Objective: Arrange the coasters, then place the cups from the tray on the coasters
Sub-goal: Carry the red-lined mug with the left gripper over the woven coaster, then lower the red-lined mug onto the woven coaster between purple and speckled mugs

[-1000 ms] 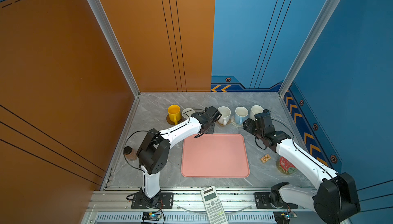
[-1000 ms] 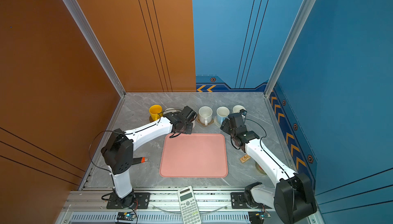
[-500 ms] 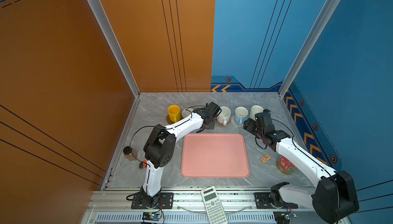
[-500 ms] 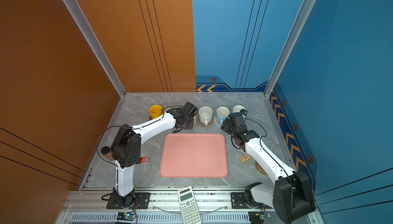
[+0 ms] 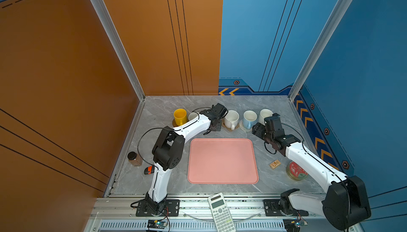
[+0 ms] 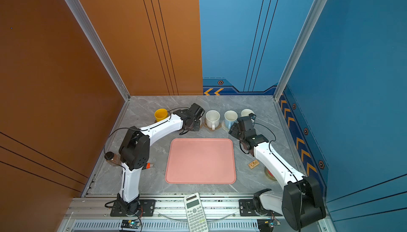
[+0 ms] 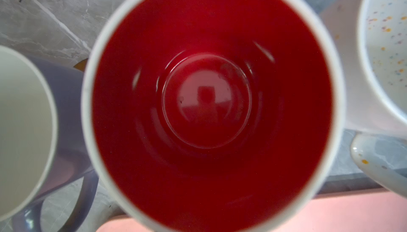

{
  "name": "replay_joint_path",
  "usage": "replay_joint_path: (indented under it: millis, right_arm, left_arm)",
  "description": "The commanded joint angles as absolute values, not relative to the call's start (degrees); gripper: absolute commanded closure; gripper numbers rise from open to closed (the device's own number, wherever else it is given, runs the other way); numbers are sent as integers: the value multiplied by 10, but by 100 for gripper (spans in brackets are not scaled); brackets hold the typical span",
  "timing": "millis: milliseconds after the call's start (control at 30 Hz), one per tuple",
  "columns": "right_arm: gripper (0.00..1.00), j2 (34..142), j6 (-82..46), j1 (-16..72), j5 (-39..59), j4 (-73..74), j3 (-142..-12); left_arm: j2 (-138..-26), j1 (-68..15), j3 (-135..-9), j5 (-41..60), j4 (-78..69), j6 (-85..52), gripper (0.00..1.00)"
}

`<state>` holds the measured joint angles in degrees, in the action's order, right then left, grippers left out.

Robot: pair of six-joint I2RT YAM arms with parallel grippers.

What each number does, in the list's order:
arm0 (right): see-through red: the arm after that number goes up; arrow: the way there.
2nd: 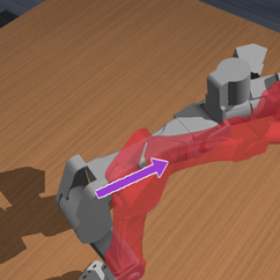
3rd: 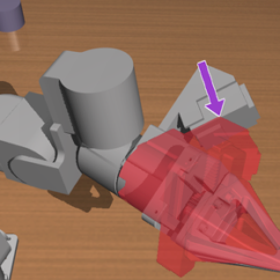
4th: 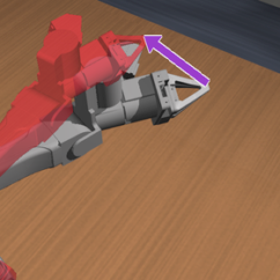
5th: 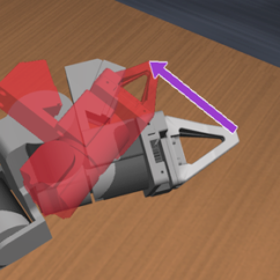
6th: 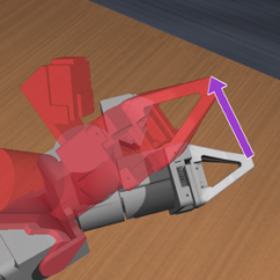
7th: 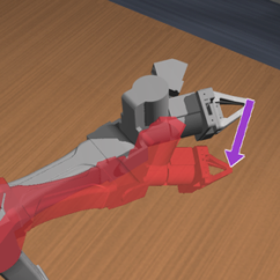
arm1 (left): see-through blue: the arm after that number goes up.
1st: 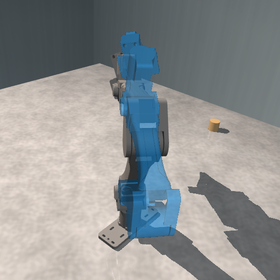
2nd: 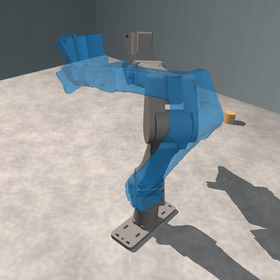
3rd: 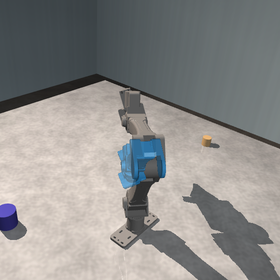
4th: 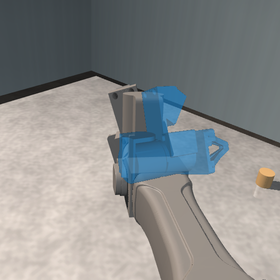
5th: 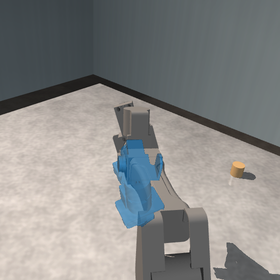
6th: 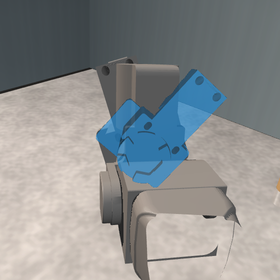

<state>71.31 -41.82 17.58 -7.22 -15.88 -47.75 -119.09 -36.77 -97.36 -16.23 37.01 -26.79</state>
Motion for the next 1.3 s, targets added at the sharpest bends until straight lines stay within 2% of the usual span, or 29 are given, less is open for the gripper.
replay_joint_path:
  millis: [0,1267]
  right_arm:
    - [20,723,-411,172,-64,-161,-497]
    - [21,759,-411,169,-44,-162,-510]
  left_arm:
    - [-1196,-362,-1003,-179,352,-267,100]
    - [-1239,-345,-1016,-157,341,-301,100]
